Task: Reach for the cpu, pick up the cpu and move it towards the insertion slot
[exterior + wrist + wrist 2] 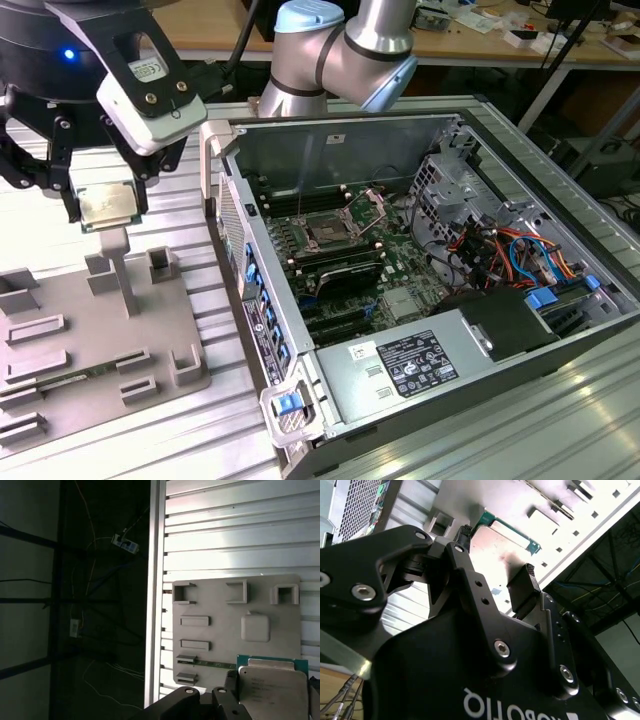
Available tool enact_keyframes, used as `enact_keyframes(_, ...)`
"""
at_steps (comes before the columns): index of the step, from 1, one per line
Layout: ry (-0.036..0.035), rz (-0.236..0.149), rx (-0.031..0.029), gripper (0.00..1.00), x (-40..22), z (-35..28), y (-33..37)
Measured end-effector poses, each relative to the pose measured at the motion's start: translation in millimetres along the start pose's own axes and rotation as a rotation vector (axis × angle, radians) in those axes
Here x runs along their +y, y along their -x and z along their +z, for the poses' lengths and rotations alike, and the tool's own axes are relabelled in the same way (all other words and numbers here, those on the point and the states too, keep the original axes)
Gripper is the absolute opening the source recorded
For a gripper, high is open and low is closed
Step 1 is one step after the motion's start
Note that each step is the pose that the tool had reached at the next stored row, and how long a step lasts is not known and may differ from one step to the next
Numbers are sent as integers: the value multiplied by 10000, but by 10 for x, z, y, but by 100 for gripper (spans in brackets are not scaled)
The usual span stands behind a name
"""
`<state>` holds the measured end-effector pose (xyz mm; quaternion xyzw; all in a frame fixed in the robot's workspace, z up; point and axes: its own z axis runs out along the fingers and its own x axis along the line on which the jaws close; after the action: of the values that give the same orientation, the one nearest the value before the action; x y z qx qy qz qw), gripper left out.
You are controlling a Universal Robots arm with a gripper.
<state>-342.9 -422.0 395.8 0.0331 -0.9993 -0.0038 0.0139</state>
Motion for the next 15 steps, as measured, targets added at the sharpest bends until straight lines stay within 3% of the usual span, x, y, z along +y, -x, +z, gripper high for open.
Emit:
enact_keyframes(5, 1, 0, -1, 55, -6, -2, 93)
enact_keyframes(8, 0, 0, 0, 55, -14, -6, 209)
enact_keyframes(15, 1, 0, -1, 55, -24, -10, 369)
